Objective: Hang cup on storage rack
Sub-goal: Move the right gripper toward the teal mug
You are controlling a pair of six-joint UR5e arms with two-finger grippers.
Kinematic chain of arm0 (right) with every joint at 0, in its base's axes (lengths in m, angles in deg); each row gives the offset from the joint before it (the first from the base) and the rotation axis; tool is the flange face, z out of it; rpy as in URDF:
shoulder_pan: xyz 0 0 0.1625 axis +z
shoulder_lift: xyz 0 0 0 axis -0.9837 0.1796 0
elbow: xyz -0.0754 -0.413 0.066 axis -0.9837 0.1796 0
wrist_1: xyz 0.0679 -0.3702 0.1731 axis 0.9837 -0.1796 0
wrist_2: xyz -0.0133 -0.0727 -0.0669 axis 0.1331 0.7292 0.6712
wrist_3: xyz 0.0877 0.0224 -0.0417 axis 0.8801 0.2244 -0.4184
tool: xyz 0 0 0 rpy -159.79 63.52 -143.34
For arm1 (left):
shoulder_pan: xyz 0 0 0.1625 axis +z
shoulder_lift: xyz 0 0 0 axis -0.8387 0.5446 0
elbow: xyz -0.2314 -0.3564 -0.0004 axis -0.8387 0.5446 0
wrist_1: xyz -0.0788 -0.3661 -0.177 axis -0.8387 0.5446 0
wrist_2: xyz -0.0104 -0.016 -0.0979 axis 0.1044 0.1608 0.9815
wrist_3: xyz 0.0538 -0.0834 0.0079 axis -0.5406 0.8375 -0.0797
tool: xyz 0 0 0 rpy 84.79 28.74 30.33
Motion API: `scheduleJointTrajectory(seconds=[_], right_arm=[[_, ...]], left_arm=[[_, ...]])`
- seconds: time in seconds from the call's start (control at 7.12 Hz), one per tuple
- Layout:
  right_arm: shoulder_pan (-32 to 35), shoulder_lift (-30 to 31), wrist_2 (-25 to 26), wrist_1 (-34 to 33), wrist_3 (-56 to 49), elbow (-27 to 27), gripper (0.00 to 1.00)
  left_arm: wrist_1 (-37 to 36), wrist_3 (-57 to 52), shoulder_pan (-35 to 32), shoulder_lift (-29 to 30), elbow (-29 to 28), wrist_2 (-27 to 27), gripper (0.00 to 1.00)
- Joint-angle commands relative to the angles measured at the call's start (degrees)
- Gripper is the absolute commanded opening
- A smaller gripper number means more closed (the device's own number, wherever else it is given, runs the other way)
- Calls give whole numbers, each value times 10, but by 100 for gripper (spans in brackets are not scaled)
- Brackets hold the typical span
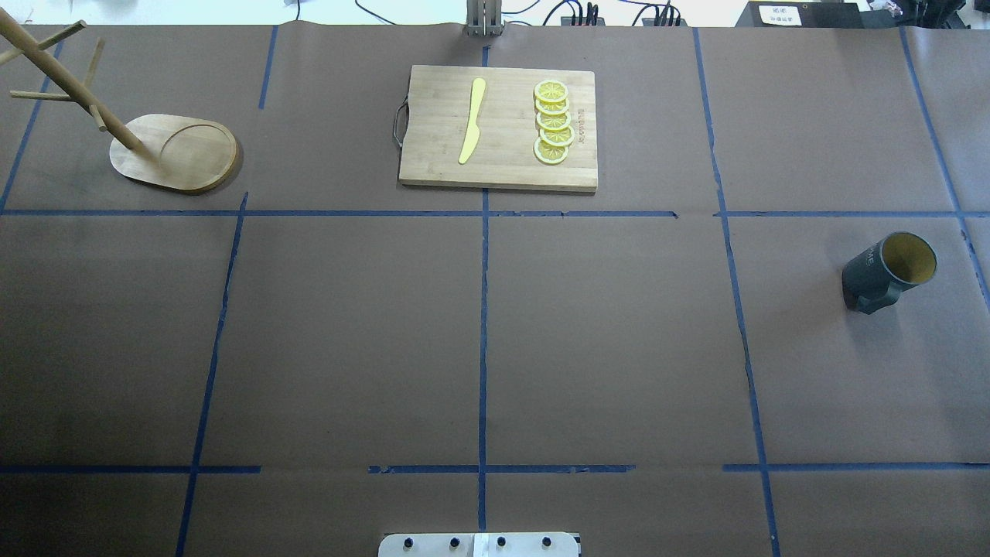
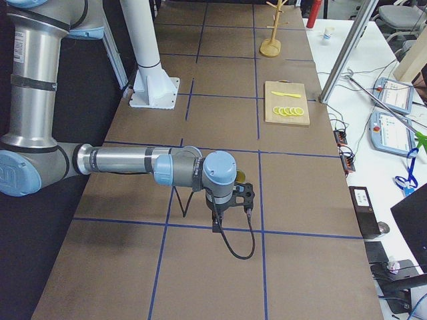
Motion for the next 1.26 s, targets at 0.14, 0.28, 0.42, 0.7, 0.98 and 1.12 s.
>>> scheduleJointTrajectory(seconds=[0.14, 0.28, 0.42, 0.7, 0.98, 1.12], right_arm=[[0, -4, 0, -1, -1, -5, 100], [-4, -25, 0, 12, -2, -11, 100], [-24, -61, 4, 69, 1, -5, 100], [-92, -98, 0, 81, 48, 7, 100], [-154, -140, 6, 82, 150, 12, 100], [-157, -107, 9, 141, 144, 14, 100]], left_arm=[[0, 0, 1, 0, 2, 4, 100], [0, 0, 1, 0, 3, 4, 100], [0, 0, 1, 1, 2, 4, 100], [0, 0, 1, 1, 2, 4, 100], [0, 0, 1, 1, 2, 4, 100], [0, 0, 1, 1, 2, 4, 100]])
